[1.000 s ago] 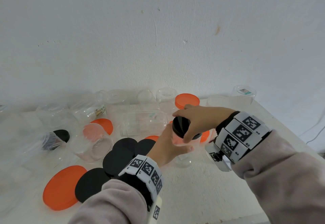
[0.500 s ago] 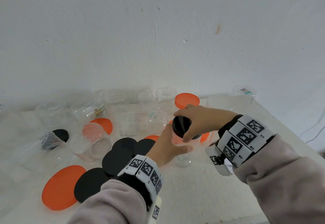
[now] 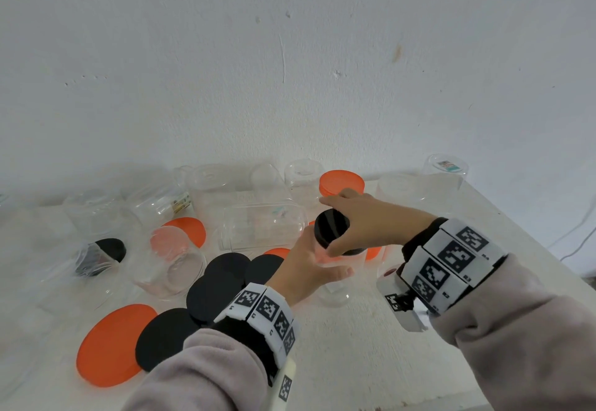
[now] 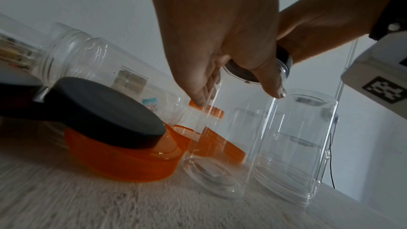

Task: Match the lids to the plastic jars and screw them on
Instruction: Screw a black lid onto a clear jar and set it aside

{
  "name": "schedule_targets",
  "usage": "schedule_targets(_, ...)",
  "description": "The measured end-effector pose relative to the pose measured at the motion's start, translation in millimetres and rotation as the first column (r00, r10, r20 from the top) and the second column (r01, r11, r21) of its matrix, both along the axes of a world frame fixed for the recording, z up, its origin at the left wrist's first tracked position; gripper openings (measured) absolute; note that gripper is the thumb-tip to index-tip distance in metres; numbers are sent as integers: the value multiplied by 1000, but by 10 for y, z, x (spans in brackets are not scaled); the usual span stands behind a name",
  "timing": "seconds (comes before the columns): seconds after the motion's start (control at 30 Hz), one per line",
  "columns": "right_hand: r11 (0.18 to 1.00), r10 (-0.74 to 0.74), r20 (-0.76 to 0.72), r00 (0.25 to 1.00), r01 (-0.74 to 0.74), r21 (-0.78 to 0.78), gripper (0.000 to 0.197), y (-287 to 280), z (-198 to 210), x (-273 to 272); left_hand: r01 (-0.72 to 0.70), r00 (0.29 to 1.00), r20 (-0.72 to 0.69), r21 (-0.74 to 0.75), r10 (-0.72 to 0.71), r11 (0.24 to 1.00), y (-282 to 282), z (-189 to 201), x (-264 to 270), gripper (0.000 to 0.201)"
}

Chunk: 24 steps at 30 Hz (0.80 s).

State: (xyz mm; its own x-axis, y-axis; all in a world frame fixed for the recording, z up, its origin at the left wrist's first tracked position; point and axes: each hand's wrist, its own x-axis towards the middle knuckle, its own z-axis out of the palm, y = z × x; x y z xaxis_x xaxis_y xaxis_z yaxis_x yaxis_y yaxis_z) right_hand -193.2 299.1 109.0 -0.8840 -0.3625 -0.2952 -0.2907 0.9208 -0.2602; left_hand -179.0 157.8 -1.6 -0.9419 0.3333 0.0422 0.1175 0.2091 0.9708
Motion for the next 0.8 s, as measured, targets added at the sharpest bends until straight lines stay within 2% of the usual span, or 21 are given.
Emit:
schedule_targets(0.13,998,37,-32,999,-35,45,66,-33,54,-38,-15,1000,1,12,15,1000,10,-19,-21,81)
schedule_targets(0.2,996,18,-63,998,-13,87,62,-44,34,-30,-17,1000,11,5,17,1000,8,-29,-32,80)
schedule_targets(0.37,992,-41,-158,987,59,115,72,-65,-29,-24,-35,999,34,-10,35,999,0,-42,-39,81)
schedule_targets(0.47,998,-26,-47,999,29,53,77,-35,2,-28,-18,1000,12,-23,18,1000,1,-23,-24,75)
schedule_targets(0.53,999,22,6,1000,-22,46,81,-15,35,-31,-22,1000,-1,-26,22,999,5,-19,-17,81)
schedule_targets(0.67,998,37,-45,998,-36,43,72,-14,33,-48,-8,1000,-24,-19,8,1000,13,-7,-12,74)
schedule_targets(0.8,998,13,-88,996,-7,70,75,-19,-12,-52,14,999,-29,-29,-15,999,2,-16,-26,72)
